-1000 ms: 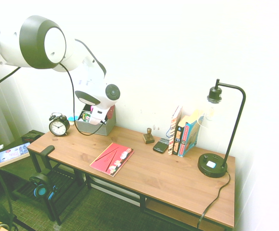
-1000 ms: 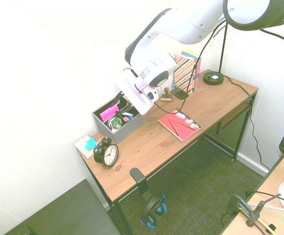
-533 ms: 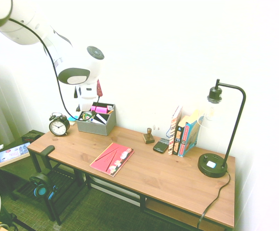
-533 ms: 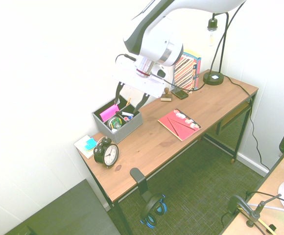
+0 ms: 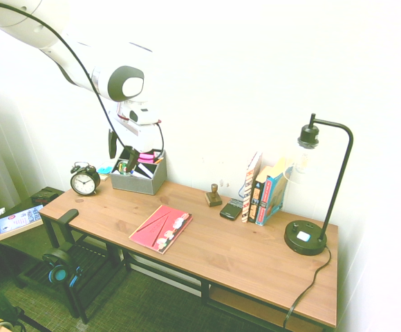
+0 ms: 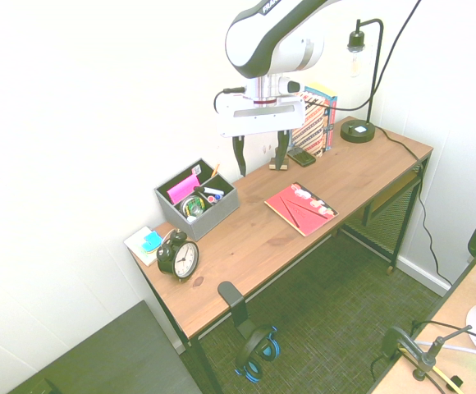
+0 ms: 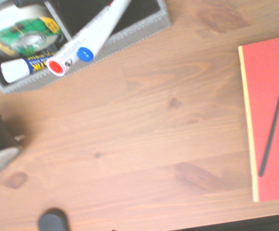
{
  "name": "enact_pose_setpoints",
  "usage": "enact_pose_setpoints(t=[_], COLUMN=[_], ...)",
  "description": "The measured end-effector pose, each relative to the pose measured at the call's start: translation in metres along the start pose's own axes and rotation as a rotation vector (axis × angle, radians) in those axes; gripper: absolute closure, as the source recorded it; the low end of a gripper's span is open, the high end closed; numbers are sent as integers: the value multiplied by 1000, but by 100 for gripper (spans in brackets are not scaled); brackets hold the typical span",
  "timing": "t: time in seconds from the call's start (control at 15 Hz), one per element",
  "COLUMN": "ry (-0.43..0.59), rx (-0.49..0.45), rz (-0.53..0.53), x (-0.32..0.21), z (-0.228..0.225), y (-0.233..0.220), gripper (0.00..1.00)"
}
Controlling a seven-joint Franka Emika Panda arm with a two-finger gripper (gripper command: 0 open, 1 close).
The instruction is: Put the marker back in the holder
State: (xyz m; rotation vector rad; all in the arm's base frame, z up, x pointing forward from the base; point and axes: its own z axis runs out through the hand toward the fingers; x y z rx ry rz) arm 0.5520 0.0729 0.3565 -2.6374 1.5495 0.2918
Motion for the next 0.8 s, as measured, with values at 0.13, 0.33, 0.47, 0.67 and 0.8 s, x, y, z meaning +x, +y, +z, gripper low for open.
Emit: enact_pose_setpoints(t=[0.13, 0.33, 0.47, 0.67, 0.8], ry=[71, 200, 296, 317, 262], rx=[-88, -208, -273, -164, -46], rz=[-79, -197, -273, -240, -181], x=[-6, 4, 25, 51, 60], z=[7, 8, 1, -9, -12], y=[0, 8, 18, 38, 52], gripper=[0, 0, 0, 0, 0])
